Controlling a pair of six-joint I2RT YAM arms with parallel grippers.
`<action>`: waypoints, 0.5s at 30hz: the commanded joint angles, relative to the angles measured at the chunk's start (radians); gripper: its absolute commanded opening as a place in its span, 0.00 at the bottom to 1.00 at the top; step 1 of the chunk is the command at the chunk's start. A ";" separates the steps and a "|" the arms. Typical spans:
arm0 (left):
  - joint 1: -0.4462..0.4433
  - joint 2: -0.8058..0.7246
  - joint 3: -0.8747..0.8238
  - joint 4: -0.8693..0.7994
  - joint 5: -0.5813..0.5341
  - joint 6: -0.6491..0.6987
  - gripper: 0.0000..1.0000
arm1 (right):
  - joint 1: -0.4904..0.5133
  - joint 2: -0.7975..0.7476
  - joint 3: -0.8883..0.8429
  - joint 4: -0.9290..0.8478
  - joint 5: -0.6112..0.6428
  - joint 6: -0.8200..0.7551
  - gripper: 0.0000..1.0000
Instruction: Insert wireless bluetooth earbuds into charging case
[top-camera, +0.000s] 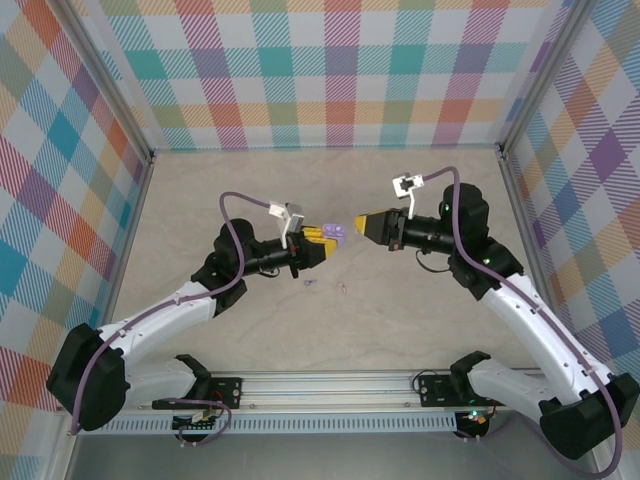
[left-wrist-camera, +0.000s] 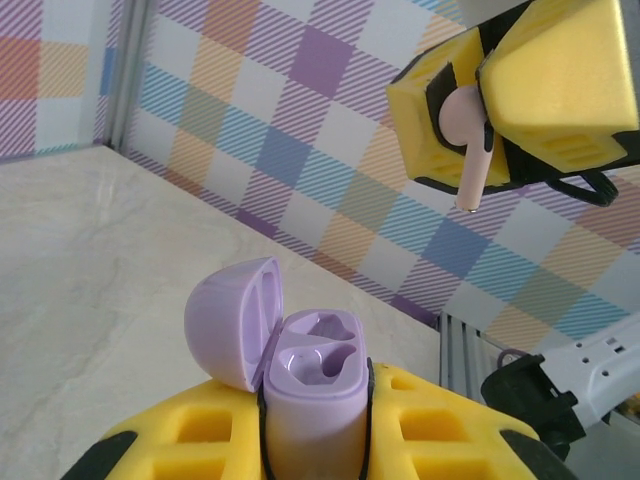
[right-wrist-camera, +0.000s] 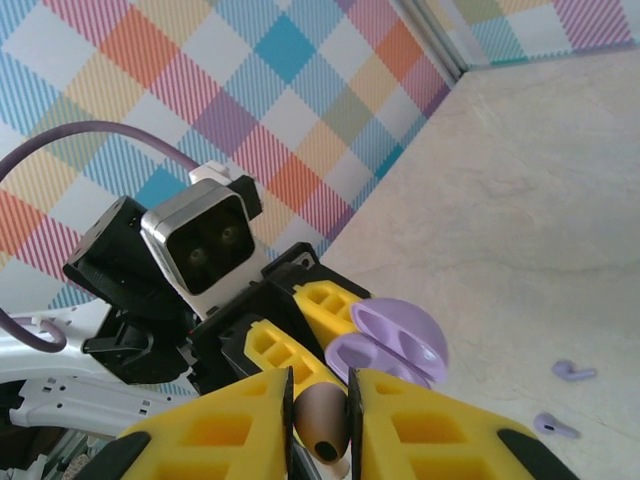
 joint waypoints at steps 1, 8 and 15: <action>-0.024 -0.022 0.046 0.028 0.027 0.033 0.12 | 0.031 -0.009 -0.025 0.112 0.046 0.012 0.21; -0.043 -0.028 0.058 0.032 -0.001 0.017 0.12 | 0.083 -0.017 -0.055 0.169 0.117 0.004 0.20; -0.058 -0.024 0.067 0.031 -0.018 0.006 0.12 | 0.104 -0.015 -0.060 0.178 0.161 -0.001 0.20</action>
